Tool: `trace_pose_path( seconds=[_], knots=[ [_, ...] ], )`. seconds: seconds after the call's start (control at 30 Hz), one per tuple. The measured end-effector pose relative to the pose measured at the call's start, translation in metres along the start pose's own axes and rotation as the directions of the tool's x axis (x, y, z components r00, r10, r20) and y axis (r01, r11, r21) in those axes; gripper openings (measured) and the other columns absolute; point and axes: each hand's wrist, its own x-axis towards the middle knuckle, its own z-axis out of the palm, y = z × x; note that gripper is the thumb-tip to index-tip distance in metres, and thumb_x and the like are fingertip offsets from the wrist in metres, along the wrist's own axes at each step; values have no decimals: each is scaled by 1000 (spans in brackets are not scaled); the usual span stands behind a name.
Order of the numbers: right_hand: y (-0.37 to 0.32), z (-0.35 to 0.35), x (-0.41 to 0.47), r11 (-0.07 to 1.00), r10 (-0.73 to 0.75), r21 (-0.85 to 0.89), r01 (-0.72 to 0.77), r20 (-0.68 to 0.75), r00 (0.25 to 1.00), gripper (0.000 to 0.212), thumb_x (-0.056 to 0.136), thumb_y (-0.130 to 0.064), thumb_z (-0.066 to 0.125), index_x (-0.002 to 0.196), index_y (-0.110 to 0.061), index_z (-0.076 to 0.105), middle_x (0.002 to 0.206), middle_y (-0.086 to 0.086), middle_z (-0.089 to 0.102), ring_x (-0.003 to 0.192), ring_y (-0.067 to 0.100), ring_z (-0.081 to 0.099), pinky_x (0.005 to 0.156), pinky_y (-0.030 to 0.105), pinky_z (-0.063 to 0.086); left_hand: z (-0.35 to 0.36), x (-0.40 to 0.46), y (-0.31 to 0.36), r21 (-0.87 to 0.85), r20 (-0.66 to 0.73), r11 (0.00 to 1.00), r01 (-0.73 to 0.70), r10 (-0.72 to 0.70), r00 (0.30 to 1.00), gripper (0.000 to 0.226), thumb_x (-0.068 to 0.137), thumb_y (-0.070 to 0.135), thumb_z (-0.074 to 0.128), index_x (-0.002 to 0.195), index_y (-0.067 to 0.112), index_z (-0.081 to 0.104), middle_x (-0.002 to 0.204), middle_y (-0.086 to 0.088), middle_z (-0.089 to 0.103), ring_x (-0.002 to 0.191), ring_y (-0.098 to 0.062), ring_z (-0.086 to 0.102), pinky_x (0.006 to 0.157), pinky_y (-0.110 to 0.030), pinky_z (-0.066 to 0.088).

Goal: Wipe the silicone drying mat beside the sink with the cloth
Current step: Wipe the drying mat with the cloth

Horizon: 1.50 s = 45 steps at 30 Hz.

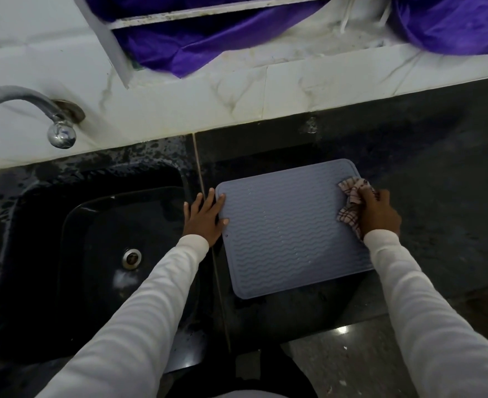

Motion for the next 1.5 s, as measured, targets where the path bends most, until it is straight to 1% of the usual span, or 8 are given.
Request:
trace_pose_path(
  seconds=[0.1,0.33,0.43,0.6,0.77,0.93,1.07,1.5],
  knots=[
    [-22,-5,-4,992,9,126,-2,-54,998,34,91,-16,51,124,-20,57,122,17,47,87,46,58,74,42,44,0,0,5,28,-1,1000,12,-12,1000,65,99,45,41,154,36,10,163,2,0,149,-30,-2,117,-54,-9],
    [-170,28,-95,855,-488,227,467,45,872,37,93,-60,43,108,-30,58,93,-9,58,92,20,62,75,29,43,7,-13,25,93,-79,994,-55,63,995,64,98,35,42,155,23,15,163,0,2,150,-26,-1,117,-51,-11],
    [-203,61,-129,868,-464,251,428,101,880,44,96,-39,45,138,-26,46,127,7,52,87,34,64,71,40,52,27,-25,27,163,-75,986,-43,56,996,69,95,23,48,155,17,15,163,-3,7,149,-30,3,118,-54,-4],
    [-182,50,-110,874,-483,122,470,111,869,62,80,-22,67,139,-22,49,115,18,57,59,35,63,46,41,50,39,-24,24,218,-91,976,-21,42,995,70,97,29,43,155,14,6,163,-3,0,150,-29,0,118,-53,-6],
    [-137,41,-82,905,-424,40,423,117,898,59,64,-16,81,120,-24,65,104,19,61,44,32,57,37,35,45,35,-26,25,182,-113,982,-46,68,991,64,96,39,3,156,16,1,163,-1,-4,150,-21,-2,119,-48,-6],
    [-88,30,-50,940,-340,26,341,178,924,46,91,-27,54,136,-28,46,125,12,46,88,36,61,73,40,48,35,-26,22,158,-138,986,-58,80,987,62,98,37,6,156,15,3,163,-1,-2,150,-19,-2,120,-46,-5],
    [-51,24,-23,973,-227,-5,230,145,963,31,93,-43,49,119,-25,48,101,4,57,90,37,62,71,33,41,34,-27,23,150,-131,987,-65,85,988,62,98,37,5,155,15,-1,163,0,-5,150,-18,-6,120,-44,-8],
    [23,-17,23,996,79,-58,-74,97,992,41,93,-27,51,134,-30,49,115,22,47,81,48,60,73,48,49,27,-27,27,125,-104,990,-69,82,991,64,95,36,2,155,13,-2,163,-4,-5,150,-22,-4,120,-40,-8]
  ],
)
